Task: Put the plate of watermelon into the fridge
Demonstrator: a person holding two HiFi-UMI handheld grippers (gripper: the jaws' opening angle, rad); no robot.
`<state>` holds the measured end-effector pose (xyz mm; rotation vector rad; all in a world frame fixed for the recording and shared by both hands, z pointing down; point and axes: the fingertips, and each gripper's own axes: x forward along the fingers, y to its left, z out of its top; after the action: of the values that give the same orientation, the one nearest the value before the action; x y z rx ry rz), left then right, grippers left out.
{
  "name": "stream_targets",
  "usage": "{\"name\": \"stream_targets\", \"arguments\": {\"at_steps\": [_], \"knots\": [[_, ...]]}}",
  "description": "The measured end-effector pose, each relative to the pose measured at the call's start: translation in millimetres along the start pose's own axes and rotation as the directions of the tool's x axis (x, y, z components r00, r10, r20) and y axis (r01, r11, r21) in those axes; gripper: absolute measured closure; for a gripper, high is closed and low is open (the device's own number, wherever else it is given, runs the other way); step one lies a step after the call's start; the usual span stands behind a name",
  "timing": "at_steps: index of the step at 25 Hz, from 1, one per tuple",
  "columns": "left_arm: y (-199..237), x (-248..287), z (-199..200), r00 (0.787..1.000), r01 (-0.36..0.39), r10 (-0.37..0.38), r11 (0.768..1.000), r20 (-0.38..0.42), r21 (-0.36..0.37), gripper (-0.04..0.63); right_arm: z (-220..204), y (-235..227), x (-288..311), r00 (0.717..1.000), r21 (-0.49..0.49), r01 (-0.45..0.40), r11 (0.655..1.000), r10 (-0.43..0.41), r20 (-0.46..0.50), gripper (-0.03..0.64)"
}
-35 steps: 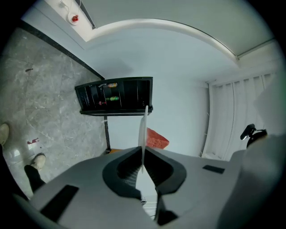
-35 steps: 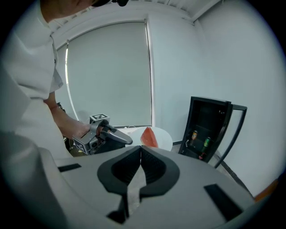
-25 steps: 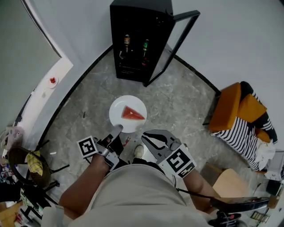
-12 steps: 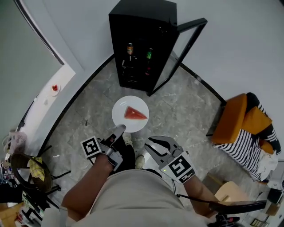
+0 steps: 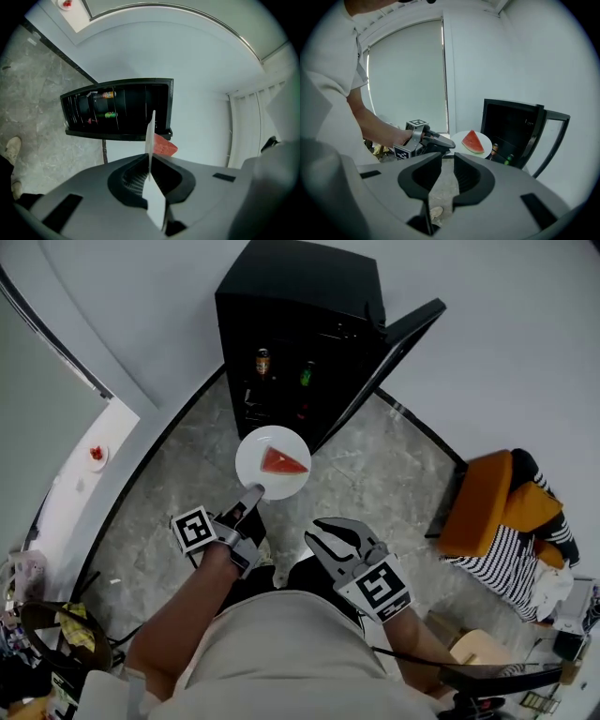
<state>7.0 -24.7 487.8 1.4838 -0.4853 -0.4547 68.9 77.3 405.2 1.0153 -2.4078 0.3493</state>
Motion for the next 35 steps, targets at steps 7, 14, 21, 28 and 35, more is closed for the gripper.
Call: {"name": "stream_targets", "arguments": {"at_steps": [7,14,21,28,35], "knots": [[21,60,71,0.998,-0.015,0.015,1.000,0.062,0.005,0.571,25,-44,50,0.999,-0.017,-0.041,0.999,0.041,-0.019,0.526],[51,130,133,0.987,-0.056,0.053,0.998,0.151,0.014,0.571,28,-100,85,0.988,-0.060,-0.146,0.987,0.142,-0.064,0.526],[80,205,187,0.964,-0.067,0.068,0.998,0.258,-0.012,0.571,33,-175,102,0.976,-0.094,-0.204,0.974,0.194,-0.101,0.526],[118,259,229,0.935,-0.100,0.105,0.994,0.340,-0.033,0.571,21,-227,108,0.966,-0.090,-0.223,0.971,0.208,-0.155,0.526],[157,298,265,0.915,-0.127,0.140,0.990,0.379,-0.059,0.571,11,-259,112,0.958,-0.092,-0.226,0.970,0.204,-0.202,0.526]]}}
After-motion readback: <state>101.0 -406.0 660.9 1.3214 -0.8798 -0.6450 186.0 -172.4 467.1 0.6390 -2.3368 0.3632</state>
